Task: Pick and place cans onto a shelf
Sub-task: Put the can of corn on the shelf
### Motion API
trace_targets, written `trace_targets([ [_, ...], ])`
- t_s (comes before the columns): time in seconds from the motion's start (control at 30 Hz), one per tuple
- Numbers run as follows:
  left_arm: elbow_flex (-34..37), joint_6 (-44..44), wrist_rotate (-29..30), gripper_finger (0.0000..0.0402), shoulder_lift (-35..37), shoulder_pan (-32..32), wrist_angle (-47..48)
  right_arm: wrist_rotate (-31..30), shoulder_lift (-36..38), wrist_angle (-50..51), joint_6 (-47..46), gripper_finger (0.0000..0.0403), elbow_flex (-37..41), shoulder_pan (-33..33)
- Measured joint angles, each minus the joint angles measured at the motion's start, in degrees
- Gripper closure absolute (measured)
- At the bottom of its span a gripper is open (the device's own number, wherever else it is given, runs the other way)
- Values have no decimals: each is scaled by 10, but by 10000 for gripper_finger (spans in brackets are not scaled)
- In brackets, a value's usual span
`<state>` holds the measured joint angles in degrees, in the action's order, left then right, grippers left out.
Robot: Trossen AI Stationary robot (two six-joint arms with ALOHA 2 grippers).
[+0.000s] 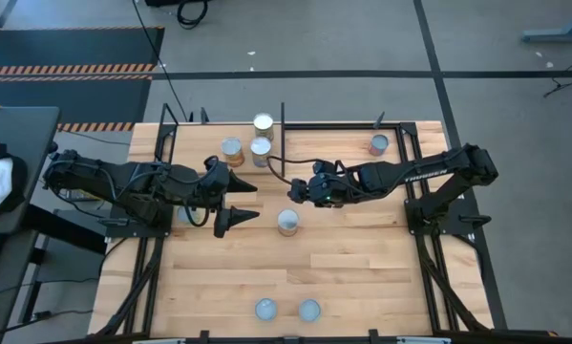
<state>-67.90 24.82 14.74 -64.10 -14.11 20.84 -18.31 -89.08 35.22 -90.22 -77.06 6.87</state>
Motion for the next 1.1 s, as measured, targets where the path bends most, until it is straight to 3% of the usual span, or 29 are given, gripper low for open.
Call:
trace_targets([
  [0.23,0,0,0,45,0,0,0,-24,0,8,43,55,0,-19],
  [0.47,0,0,0,45,0,0,0,90,0,32,234,55,0,-61],
  [0.67,0,0,0,45,0,0,0,22,-1,-25,377,55,0,-25],
  [0.83,0,0,0,45,0,0,0,29,-16,-25,457,55,1,-13],
  [1.0,0,0,1,45,0,0,-3,65,-19,-41,477,55,0,-11],
  [1.1,0,-3,13,45,0,3,-42,72,-14,-30,516,55,0,-12],
])
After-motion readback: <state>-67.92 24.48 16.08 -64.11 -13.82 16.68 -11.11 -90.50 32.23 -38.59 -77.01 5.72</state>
